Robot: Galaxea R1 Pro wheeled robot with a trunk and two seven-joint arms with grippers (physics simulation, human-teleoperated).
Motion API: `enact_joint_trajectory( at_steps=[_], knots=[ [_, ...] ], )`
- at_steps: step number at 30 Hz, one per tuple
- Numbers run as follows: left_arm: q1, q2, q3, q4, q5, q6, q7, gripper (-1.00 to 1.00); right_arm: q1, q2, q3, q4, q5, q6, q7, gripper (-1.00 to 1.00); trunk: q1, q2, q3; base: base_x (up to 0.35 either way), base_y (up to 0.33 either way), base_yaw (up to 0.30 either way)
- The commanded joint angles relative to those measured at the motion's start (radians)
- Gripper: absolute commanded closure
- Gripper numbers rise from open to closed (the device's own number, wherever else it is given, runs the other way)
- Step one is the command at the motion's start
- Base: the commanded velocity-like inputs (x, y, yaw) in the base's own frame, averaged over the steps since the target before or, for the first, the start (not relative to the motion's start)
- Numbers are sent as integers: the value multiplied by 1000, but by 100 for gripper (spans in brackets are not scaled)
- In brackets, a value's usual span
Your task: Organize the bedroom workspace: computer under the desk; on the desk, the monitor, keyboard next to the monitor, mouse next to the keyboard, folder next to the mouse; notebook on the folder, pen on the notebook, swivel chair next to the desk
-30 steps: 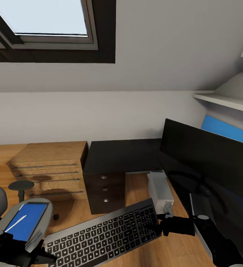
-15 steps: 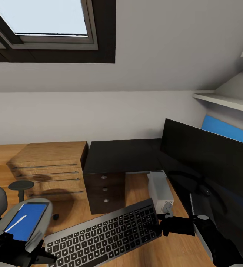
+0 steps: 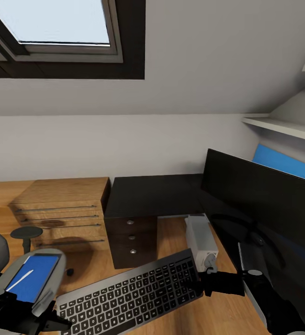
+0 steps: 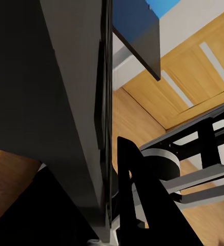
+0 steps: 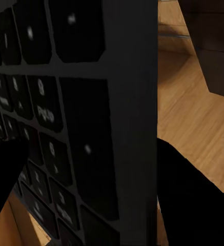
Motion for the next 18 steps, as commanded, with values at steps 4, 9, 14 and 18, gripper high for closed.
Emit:
enact_joint_trajectory(
  at_steps=[4, 9, 14, 18],
  knots=[
    [-1, 1, -4, -1, 9, 5, -1, 100, -1, 0, 1, -1, 0, 8, 2, 100, 1, -2, -2, 0, 0, 0],
    [-1, 1, -3, -1, 9, 5, -1, 100, -1, 0, 1, -1, 0, 8, 2, 100, 1, -2, -2, 0, 0, 0],
    [-1, 1, -2, -1, 9, 5, -1, 100, -1, -1, 0, -1, 0, 8, 2, 100, 1, -2, -2, 0, 0, 0],
    [-1, 1, -1, -1, 9, 5, -1, 100, -1, -2, 0, -1, -1, 8, 3, 100, 1, -2, -2, 0, 0, 0]
  ],
)
